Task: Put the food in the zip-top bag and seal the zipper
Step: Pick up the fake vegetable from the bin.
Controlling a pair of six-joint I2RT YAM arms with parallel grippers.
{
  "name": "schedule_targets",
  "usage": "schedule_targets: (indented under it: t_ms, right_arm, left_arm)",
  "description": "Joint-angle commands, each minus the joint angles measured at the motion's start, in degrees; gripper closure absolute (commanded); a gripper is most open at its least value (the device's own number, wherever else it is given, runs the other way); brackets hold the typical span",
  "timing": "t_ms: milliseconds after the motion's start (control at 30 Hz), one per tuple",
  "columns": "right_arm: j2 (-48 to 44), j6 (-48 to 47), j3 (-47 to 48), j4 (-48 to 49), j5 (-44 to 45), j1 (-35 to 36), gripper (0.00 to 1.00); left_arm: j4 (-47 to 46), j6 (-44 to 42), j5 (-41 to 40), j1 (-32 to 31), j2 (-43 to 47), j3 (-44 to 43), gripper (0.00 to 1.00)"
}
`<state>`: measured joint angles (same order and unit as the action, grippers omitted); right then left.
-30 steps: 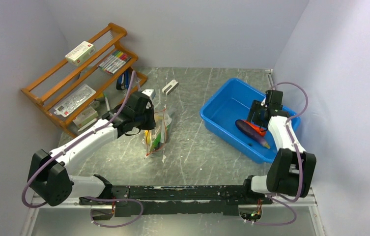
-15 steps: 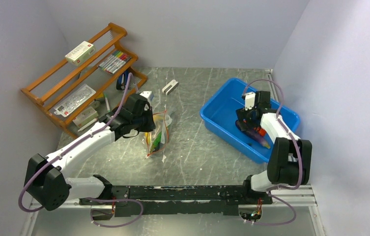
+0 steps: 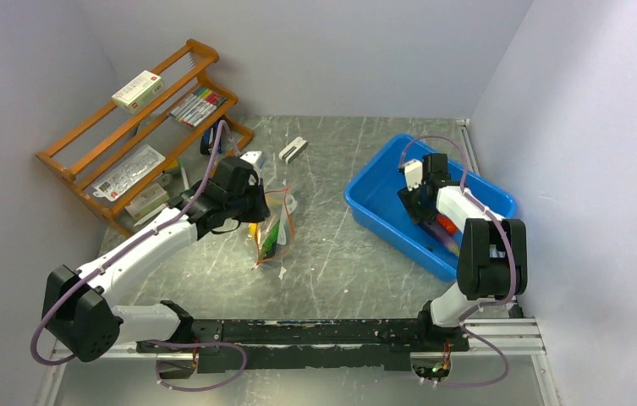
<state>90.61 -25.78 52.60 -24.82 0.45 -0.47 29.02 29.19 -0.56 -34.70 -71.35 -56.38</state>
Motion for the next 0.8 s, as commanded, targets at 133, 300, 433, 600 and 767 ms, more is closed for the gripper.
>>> schedule_targets:
  t_ms: [133,300,433,600,767]
  right_arm:
    - [-3.3,3.4,3.8,1.0,4.6,4.6,0.63]
    - [-5.8,6.1,3.1,3.2,8.9,9.3,0.63]
    - [-4.7,13.5,4.2,6.8,10.7,10.5,0.65]
    - [-4.0,19.1,10.8,3.8,14.6,11.4,0.64]
    - [-11.3,19.4,13.6,5.0,16.1,11.9,0.66]
  left_arm:
    - [-3.2,-0.4,-1.4,0.4,2.8,0.1,0.93]
    - [-13.5,-1.3,-1.1,0.4,5.5,7.8,0.93]
    - [-19.7,-5.9,0.8,0.3,6.2,11.1,0.93]
    - [-12.5,-7.3,1.4,0.7,2.3,2.2,0.93]
    - [-11.4,-7.6,1.3,0.7,2.9,-0.9,0.93]
